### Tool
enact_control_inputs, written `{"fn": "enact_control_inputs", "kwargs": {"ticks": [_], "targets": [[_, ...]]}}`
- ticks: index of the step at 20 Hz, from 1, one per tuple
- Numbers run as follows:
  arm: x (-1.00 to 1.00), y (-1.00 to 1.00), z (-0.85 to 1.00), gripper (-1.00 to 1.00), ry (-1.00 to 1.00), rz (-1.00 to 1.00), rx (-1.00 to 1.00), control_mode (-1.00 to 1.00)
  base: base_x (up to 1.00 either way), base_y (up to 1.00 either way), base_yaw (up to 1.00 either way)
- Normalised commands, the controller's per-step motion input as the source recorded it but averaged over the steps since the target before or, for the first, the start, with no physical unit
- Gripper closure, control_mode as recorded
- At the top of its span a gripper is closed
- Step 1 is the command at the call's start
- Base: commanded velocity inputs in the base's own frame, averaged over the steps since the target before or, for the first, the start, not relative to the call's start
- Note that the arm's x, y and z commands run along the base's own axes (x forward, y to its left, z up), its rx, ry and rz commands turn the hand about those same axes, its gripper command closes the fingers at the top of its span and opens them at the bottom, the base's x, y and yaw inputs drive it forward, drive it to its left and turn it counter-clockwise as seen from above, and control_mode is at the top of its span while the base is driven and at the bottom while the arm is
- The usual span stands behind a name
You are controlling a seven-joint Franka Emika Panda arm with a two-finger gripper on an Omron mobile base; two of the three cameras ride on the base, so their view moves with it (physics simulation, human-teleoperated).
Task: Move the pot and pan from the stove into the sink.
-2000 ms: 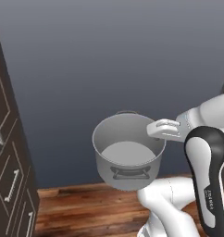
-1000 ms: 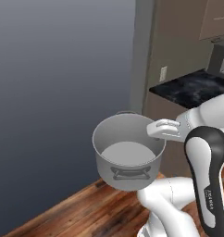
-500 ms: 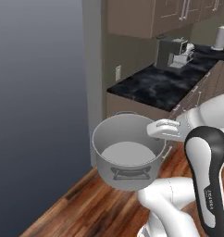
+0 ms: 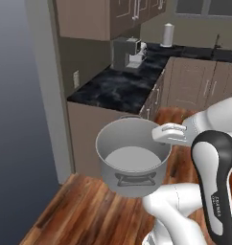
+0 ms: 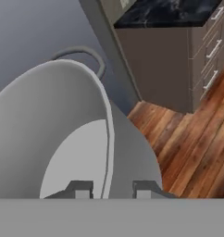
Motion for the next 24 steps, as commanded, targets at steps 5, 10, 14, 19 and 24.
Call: {"fn": "enact_control_inputs", "kwargs": {"ticks": [5,10,14,19,24], "targets": [[0.00,0.00,0.00,1.00,0.00,0.00,0.00,1.00,0.00,-0.24,-0.45],[0.00,0.00,0.00,1.00,0.00,0.00,0.00,1.00,0.00,-0.24,-0.45],[0.00,0.00,0.00,1.00,0.00,0.00,0.00,1.00,0.00,-0.25,-0.45],[0.00,0.00,0.00,1.00,0.00,0.00,0.00,1.00,0.00,-0.25,-0.45],[0.00,0.00,0.00,1.00,0.00,0.00,0.00,1.00,0.00,-0.30,-0.43]]}}
